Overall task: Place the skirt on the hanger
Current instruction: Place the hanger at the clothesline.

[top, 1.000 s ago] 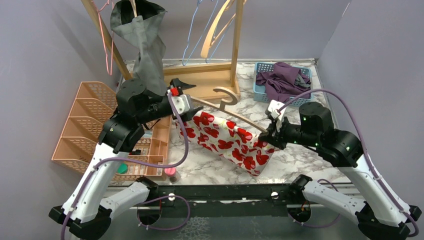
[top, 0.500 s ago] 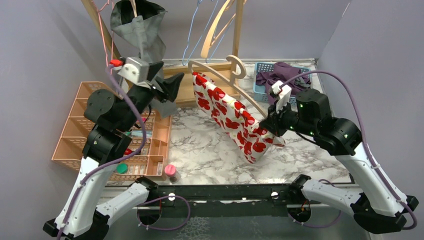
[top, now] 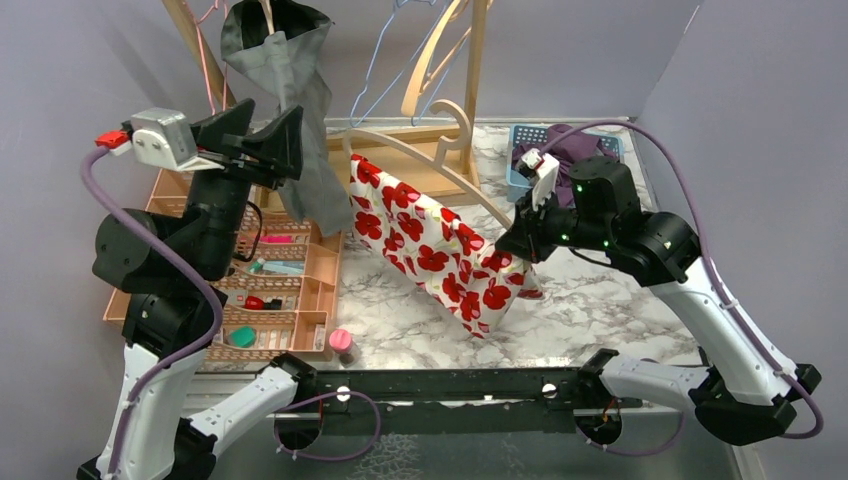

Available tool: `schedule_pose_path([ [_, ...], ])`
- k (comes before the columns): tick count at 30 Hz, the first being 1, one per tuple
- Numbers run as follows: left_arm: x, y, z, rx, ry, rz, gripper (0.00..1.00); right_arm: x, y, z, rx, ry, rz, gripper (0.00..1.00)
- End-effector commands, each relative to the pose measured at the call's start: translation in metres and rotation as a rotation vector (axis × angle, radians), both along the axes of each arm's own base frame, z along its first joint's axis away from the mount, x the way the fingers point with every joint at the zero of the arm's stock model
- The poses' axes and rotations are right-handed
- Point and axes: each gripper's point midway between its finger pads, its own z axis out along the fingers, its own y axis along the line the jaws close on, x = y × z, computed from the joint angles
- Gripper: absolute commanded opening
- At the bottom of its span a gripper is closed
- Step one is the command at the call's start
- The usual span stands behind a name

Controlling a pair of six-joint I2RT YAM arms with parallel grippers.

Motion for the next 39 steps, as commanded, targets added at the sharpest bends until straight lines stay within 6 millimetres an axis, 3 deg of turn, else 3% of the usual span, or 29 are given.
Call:
schedule_pose_path([
  [1, -0.009, 0.027, 0.018, -0.036, -0.034, 0.105, 0.71, 0.005, 0.018, 0.036, 0.160, -0.064, -0.001, 0.01],
  [6, -0.013, 0.038, 0.022, -0.022, -0.042, 0.157, 0.71, 0.010, 0.031, 0.041, 0.197, -0.069, -0.020, 0.01],
  [13, -0.013, 0.049, 0.022, -0.010, -0.033, 0.218, 0.71, 0.003, 0.070, 0.024, 0.108, -0.075, -0.042, 0.01],
  [17, -0.010, 0.050, 0.020, 0.005, -0.023, 0.232, 0.71, 0.014, 0.082, 0.021, 0.097, -0.059, -0.138, 0.01],
  [20, -0.009, 0.050, 0.018, 0.014, -0.016, 0.238, 0.71, 0.033, 0.074, 0.021, 0.084, -0.074, -0.291, 0.01],
  [24, -0.006, 0.049, 0.015, 0.026, -0.010, 0.241, 0.71, 0.062, 0.042, 0.031, 0.063, -0.157, -0.543, 0.01],
  [27, -0.004, 0.049, 0.011, 0.038, -0.002, 0.250, 0.71, 0.067, 0.035, 0.041, 0.103, -0.185, -0.596, 0.01],
  [32, 0.003, 0.046, 0.005, 0.052, 0.015, 0.254, 0.72, 0.063, 0.046, 0.033, 0.122, -0.163, -0.545, 0.01],
  [39, 0.012, 0.040, 0.000, 0.074, 0.030, 0.248, 0.72, 0.052, 0.069, 0.001, 0.078, -0.113, -0.406, 0.01],
])
